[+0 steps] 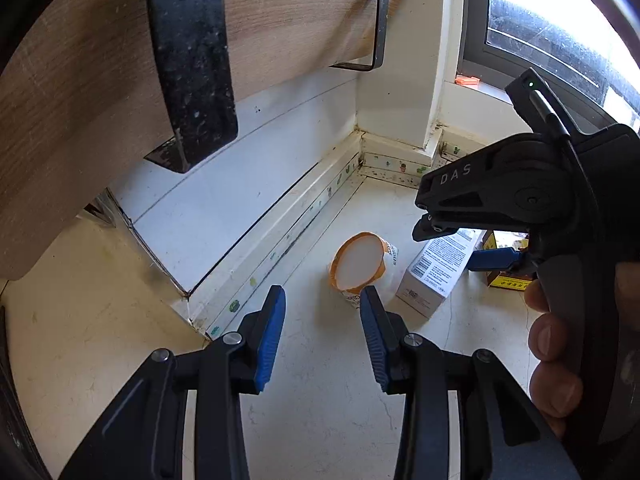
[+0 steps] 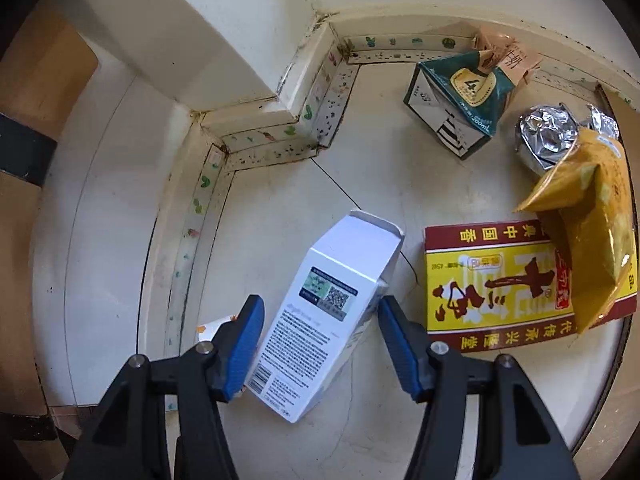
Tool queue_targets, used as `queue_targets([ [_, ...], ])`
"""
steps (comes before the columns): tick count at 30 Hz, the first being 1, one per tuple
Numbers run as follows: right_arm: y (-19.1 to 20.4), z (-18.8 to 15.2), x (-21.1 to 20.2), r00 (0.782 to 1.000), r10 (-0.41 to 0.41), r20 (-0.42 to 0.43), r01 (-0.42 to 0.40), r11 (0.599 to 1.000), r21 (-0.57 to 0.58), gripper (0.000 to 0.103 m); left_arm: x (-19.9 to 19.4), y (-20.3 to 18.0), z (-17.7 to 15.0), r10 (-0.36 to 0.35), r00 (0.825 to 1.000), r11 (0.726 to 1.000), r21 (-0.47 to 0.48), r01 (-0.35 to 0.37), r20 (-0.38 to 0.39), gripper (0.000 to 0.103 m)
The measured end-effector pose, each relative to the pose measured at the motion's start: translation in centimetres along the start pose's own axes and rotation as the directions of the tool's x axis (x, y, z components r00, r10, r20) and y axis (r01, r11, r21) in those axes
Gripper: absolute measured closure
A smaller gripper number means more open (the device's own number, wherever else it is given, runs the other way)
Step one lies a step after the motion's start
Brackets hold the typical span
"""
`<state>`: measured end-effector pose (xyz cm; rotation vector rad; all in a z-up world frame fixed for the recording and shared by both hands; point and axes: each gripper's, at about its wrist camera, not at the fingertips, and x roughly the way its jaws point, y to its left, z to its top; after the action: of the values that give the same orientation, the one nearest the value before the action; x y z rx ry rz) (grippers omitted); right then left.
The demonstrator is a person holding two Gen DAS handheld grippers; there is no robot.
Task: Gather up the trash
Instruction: 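Raise both tools back toward the white box and paper cup on the counter, then grasp the orange-white paper cup with the left gripper while the right gripper grasps the white carton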
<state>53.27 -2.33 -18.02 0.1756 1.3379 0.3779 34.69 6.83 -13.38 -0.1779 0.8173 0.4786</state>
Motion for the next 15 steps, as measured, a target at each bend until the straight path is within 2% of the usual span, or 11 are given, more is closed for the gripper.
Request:
queue_targets([
  [2,0.1,-0.3,0.1,1.000,-0.002,-0.006,0.002,1.000,-0.018,0.045,0.2,0.0,0.0,-0.005,1.000,1.000,-0.001,0.005,-0.008,0.066],
  [9,-1.0,-1.9,-0.8,0.997,0.072,-0.036,-0.074,0.995,-0.060,0.062,1.7,-0.7,0.6,-0.023,0.999,1.000,0.014,0.024,-0.033,0.065],
  [13,-2.7,-2.6,-2.0,0.994,0.094,-0.050,-0.098,0.991,-0.090,0.064,2.4,-1.4,0.9,-0.033,0.998,0.999,0.023,0.035,-0.047,0.052],
  [15,-3.6,-3.0,-2.4,0.992,0.111,-0.054,-0.115,0.989,-0.090,0.064,2.9,-1.9,1.2,-0.036,0.998,0.999,0.037,0.038,-0.053,0.052],
])
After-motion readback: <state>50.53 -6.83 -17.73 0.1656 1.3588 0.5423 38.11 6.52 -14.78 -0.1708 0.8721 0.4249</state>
